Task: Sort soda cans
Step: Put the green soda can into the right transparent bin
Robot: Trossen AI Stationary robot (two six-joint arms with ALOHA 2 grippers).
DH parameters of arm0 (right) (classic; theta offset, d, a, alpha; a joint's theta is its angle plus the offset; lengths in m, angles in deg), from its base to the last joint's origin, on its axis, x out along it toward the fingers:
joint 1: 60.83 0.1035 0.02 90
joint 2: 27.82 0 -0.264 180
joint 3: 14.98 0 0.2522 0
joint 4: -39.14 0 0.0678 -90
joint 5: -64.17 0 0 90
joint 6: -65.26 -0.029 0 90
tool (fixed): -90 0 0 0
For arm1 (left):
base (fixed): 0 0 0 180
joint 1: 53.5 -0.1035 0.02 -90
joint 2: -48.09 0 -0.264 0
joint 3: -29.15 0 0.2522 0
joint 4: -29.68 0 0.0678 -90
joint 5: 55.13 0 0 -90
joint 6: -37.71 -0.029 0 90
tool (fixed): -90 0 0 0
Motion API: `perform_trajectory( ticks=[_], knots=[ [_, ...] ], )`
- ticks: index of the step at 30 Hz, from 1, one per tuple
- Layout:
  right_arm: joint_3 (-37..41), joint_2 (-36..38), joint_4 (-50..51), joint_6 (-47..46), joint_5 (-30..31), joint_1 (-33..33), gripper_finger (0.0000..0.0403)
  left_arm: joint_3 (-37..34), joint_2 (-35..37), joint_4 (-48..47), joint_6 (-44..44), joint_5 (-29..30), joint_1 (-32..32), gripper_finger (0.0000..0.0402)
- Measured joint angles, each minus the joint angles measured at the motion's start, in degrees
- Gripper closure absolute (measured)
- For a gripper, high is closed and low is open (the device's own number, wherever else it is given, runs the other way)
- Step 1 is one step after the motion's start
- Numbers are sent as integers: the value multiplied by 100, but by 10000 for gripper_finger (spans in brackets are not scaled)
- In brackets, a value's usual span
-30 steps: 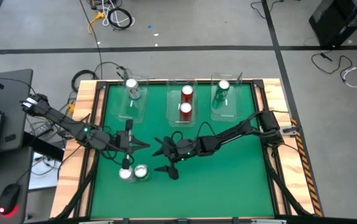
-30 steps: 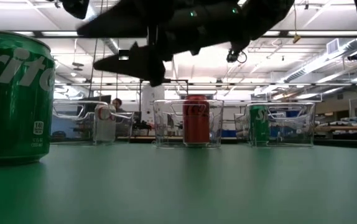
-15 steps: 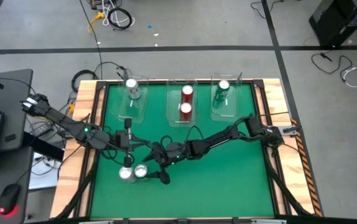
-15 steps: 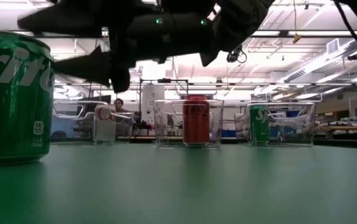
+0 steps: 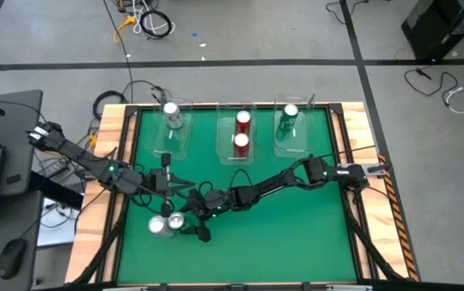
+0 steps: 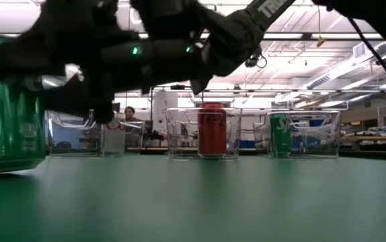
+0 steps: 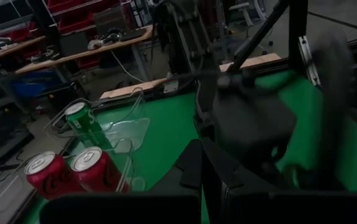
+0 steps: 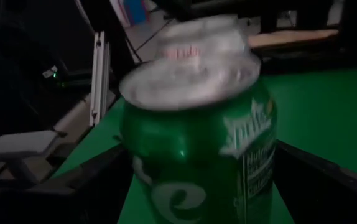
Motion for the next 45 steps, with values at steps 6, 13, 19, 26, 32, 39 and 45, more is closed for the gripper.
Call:
perform_trajectory(
  ticks=[6, 13, 19, 26, 32, 39, 45],
  knots=[
    [-138, -68, 217, 125, -177, -42, 53, 4, 0, 8, -2, 0, 0, 399],
    [-139, -58, 260, 192, -276, -78, 92, 4, 0, 62, -2, 0, 0, 399],
    [-137, 230, 958, 359, -304, -105, 92, 7, 0, 130, -19, 150, 0, 399],
    [-116, 1143, 2964, 1135, 513, -74, 94, 7, 2, 613, -504, 453, 0, 399],
    [-122, 2050, 4863, 1374, 1504, -72, 95, 4, -6, 866, -848, 462, -4, 399],
    [-104, 3063, 6828, 1133, 3053, -66, 95, 7, -2, 1048, -969, 820, -4, 399],
    [606, 4084, 7937, 419, 4180, -181, 95, 7, -2, 1203, -1052, 857, -4, 398]
  ],
)
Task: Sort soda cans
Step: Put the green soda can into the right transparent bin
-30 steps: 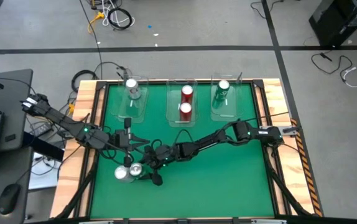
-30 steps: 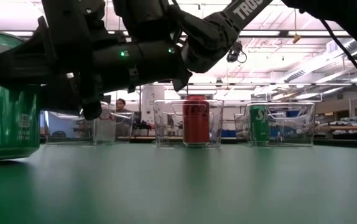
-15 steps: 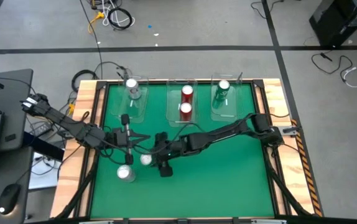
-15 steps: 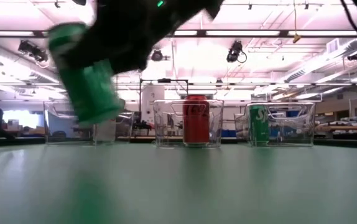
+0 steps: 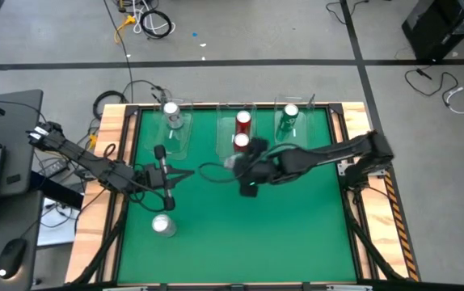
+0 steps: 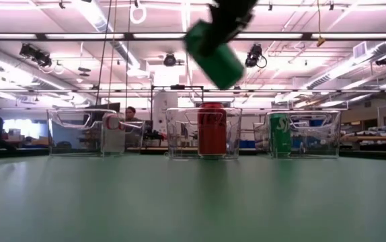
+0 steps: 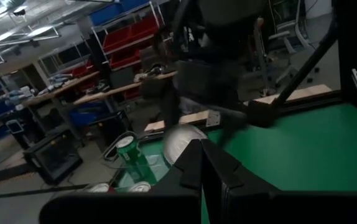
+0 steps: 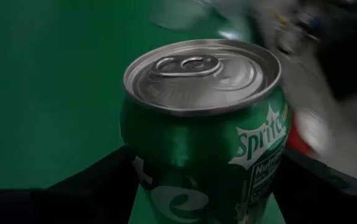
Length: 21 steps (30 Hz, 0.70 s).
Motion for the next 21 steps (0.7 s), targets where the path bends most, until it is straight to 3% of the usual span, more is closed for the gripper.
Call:
perform_trajectory(
  ticks=[4, 10, 16, 21],
  knots=[
    [935, 887, 164, -708, 570, -166, 95, 0, 0, 74, 0, 24, -2, 398],
    [2853, 2193, -881, -1608, 1597, -453, 95, 0, 2, 99, 0, 22, 0, 398],
    [4566, 2961, -2943, -1923, 2134, -801, 95, 0, 2, 133, 3, 23, 0, 399],
    [5790, 2997, -4903, -1883, 2314, -1202, 95, 0, 2, 82, 9, 22, 0, 399]
  ],
)
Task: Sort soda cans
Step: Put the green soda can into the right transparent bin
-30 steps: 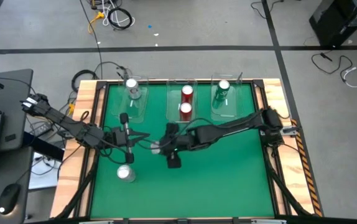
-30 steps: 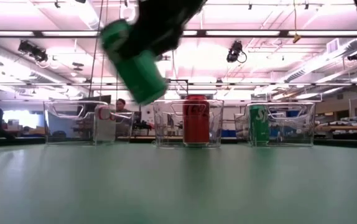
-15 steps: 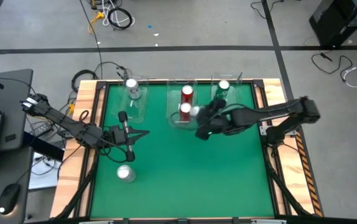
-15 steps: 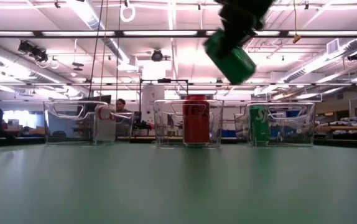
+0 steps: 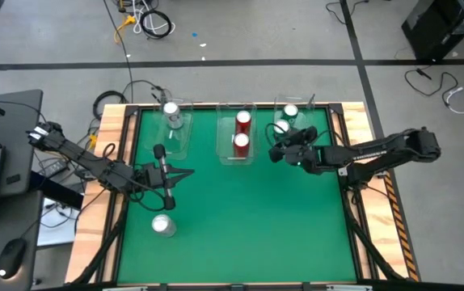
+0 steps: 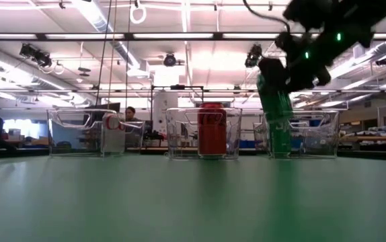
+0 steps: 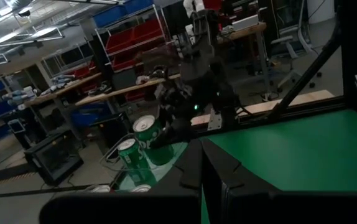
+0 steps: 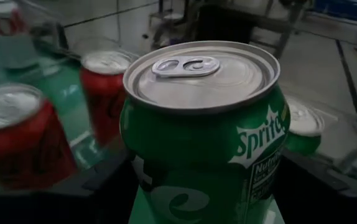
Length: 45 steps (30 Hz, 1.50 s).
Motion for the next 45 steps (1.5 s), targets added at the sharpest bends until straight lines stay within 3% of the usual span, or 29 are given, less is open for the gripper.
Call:
perform_trajectory(
  ticks=[8, 14, 22, 33, 45],
  knots=[
    [1157, -20, -1873, -48, 255, -442, 95, -2, 0, -14, 13, 2, -2, 399],
    [1527, -18, -2385, -119, -270, -821, 95, -2, 0, -12, 20, 2, -2, 399],
    [1559, -18, -2435, -224, -406, -1122, 50, -2, 0, -10, 35, 2, 0, 398],
    [1561, -24, -2432, -33, -644, -1470, 94, -2, 0, -25, 42, 2, 0, 398],
    [1550, -18, -2464, 9, -817, -1471, 12, -4, 0, -36, 55, 2, 0, 399]
  ],
)
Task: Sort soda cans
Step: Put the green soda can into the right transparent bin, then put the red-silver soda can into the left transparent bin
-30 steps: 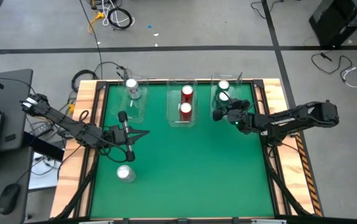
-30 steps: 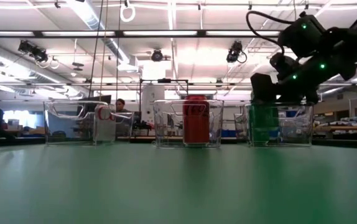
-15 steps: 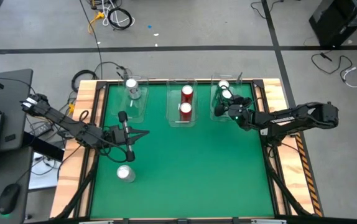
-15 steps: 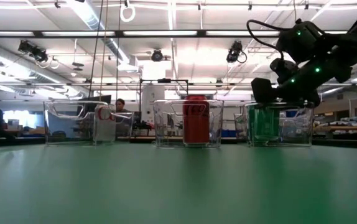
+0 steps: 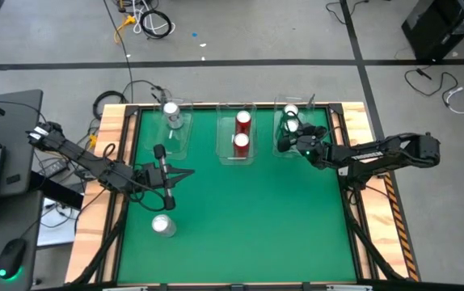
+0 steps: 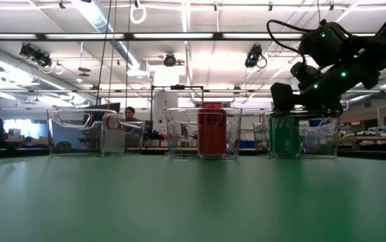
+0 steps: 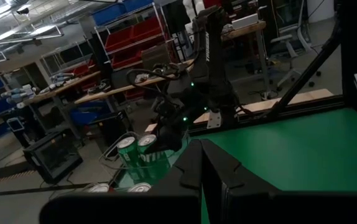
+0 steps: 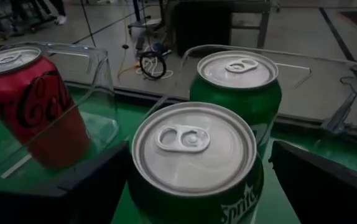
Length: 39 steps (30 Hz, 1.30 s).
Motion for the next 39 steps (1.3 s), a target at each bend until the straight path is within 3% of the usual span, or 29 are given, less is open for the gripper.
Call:
perform_trajectory(
  ticks=[13, 18, 27, 32, 35, 39],
  knots=[
    [-156, 90, -183, 729, 2, 143, 30, 0, -43, -55, 509, -4, 0, 395],
    [-534, 253, -187, 1397, -1, 499, 47, 34, -48, -232, 589, -752, 0, 396],
    [-1305, 389, -157, 2445, 152, 1458, 124, 938, -303, -3151, 2586, -1678, 90, 400],
    [-1508, 387, -146, 2658, 170, 1925, 170, 1388, -820, -4033, 3793, -2610, 413, 400],
    [-1517, 387, -133, 2645, 167, 2131, 187, 1884, -1168, -4623, 4503, -3067, 640, 401],
    [-1517, 387, -20, 2414, 162, 2302, 193, 2867, -1696, -6048, 5263, -3096, 787, 401]
  ],
)
